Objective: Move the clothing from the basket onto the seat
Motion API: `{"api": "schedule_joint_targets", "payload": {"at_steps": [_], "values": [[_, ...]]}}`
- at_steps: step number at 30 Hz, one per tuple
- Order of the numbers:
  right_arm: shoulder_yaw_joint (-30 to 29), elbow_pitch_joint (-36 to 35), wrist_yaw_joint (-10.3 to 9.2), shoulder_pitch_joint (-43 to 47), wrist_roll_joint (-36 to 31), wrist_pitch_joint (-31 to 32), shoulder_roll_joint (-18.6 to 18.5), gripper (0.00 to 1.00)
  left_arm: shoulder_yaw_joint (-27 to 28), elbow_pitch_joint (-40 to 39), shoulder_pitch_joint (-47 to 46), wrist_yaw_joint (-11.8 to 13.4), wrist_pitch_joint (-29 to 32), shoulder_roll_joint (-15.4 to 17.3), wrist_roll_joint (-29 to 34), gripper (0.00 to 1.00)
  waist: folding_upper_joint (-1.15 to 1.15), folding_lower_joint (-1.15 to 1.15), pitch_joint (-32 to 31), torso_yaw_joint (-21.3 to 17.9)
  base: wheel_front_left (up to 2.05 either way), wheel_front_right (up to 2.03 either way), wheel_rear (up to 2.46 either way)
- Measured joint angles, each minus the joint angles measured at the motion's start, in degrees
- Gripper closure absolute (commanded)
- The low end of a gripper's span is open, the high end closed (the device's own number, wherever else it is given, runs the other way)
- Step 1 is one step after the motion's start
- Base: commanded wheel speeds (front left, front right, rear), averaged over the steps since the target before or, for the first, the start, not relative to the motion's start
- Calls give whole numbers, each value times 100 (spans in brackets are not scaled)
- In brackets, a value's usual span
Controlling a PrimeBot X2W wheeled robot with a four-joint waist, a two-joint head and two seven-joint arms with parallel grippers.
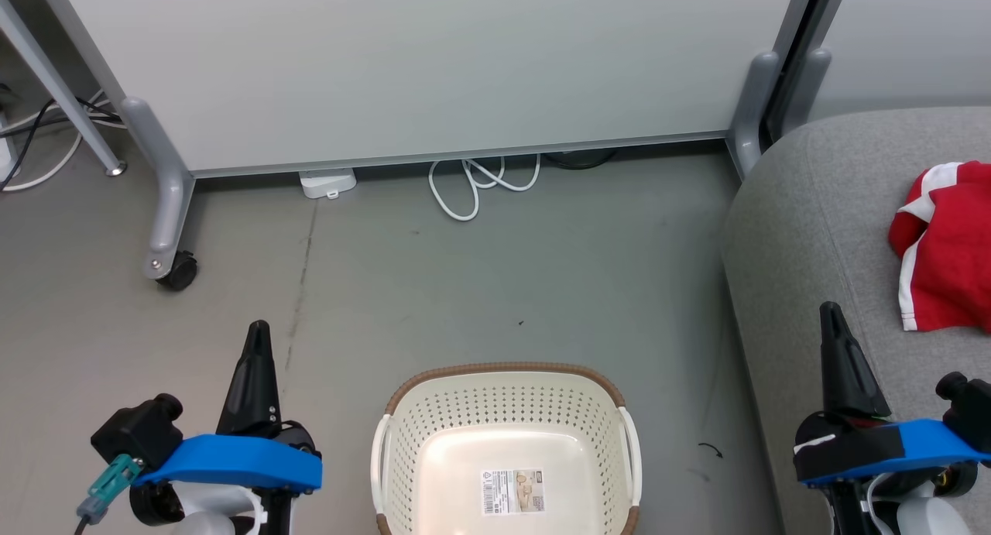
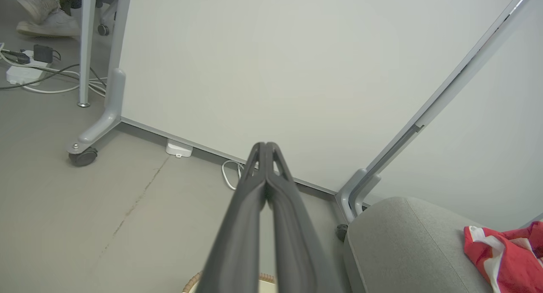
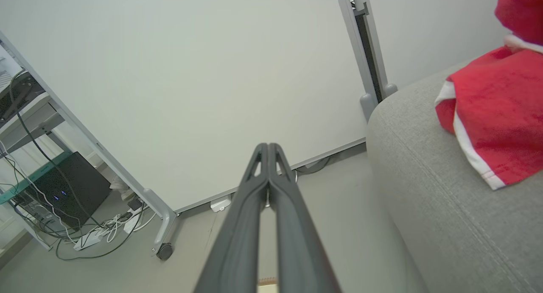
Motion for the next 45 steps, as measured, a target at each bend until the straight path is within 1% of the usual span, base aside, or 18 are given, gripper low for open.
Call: {"api": "schedule_joint_targets", "payload": {"at_steps": [19,45], "values": [[-53,89,-1,0,1669,408,2,100,175,-41,0,0,361,25,-1628,100,0,0,-96,-62,0,0,0],[-113,183,-1,-2,3477,867,3,100,391,-91,2,-1,812,32,-3363,100,0,0,-227,-147,0,0,0]]}}
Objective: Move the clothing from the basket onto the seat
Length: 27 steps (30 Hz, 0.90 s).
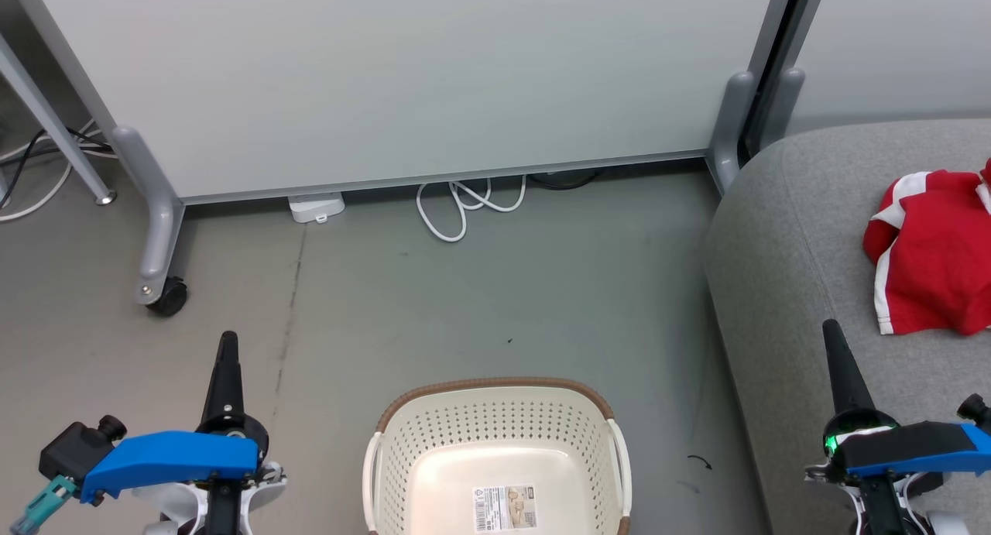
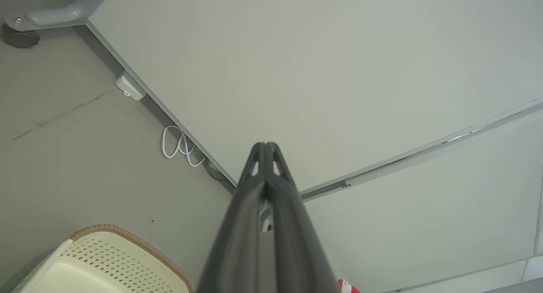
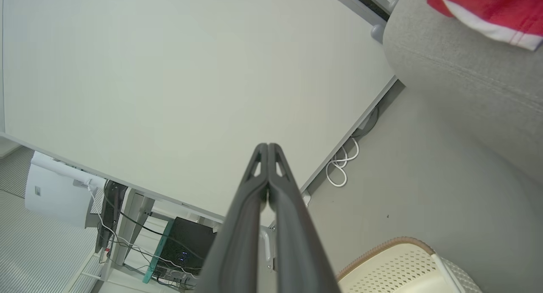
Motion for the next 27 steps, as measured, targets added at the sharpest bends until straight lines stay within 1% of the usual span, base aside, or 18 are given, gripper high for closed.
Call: {"api": "schedule_joint_targets", "payload": {"at_steps": [27], "values": [[-46,83,0,-3,1472,378,1,100,204,-36,2,-1,374,-7,-1392,100,0,1,-136,-88,0,0,0]]}}
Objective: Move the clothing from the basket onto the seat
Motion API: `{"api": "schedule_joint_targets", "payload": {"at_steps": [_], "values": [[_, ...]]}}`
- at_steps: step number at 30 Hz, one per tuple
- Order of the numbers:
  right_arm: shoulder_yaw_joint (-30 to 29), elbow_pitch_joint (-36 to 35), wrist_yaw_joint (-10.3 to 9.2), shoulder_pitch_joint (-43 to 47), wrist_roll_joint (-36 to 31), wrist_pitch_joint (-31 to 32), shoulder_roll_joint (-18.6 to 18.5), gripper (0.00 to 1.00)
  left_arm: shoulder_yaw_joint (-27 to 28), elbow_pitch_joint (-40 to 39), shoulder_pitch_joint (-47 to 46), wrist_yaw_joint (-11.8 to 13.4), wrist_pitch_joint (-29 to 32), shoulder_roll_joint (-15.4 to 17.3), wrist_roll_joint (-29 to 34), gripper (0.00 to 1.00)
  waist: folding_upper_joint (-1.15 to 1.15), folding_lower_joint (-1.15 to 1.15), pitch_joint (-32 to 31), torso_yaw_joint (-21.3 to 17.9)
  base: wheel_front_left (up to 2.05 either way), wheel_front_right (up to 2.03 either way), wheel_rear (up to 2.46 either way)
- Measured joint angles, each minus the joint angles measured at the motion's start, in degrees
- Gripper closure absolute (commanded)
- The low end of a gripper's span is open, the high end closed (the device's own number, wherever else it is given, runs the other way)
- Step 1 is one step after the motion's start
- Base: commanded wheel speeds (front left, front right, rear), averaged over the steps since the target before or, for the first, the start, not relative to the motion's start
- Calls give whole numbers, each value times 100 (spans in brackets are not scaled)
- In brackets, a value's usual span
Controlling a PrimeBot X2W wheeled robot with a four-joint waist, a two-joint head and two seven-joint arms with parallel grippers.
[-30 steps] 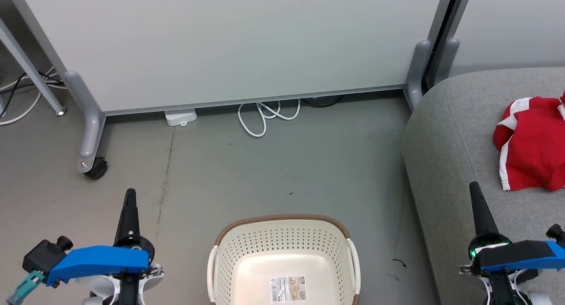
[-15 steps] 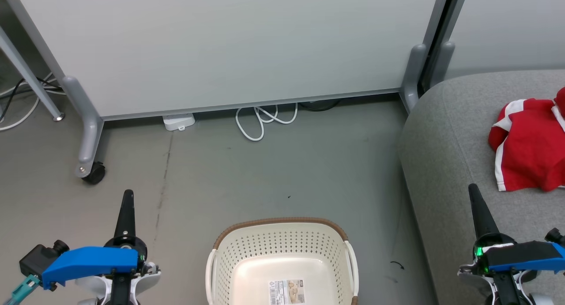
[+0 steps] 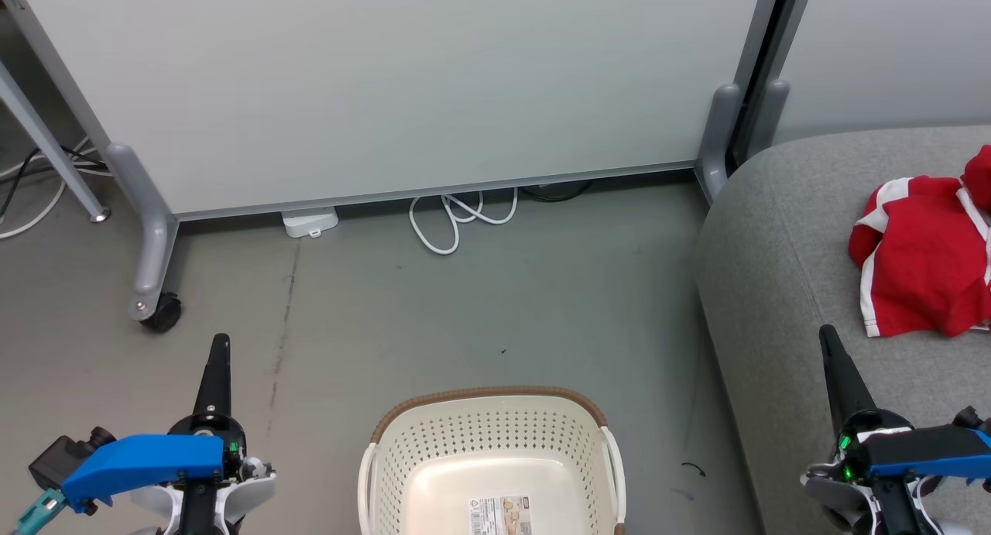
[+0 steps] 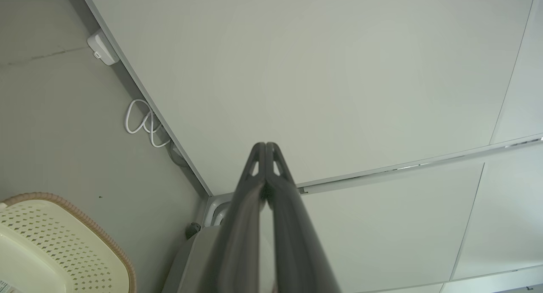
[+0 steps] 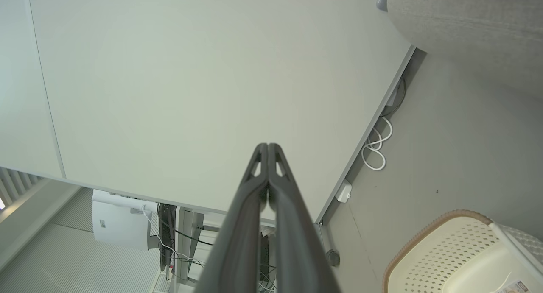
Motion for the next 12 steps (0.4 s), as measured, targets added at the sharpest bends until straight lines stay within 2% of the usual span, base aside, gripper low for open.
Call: {"api": "schedule_joint_targets", "payload": {"at_steps": [12], "values": [[-16,32,0,-1,553,148,0,100,87,-10,1,-8,151,-9,-516,100,0,0,-61,-39,0,0,0]]}}
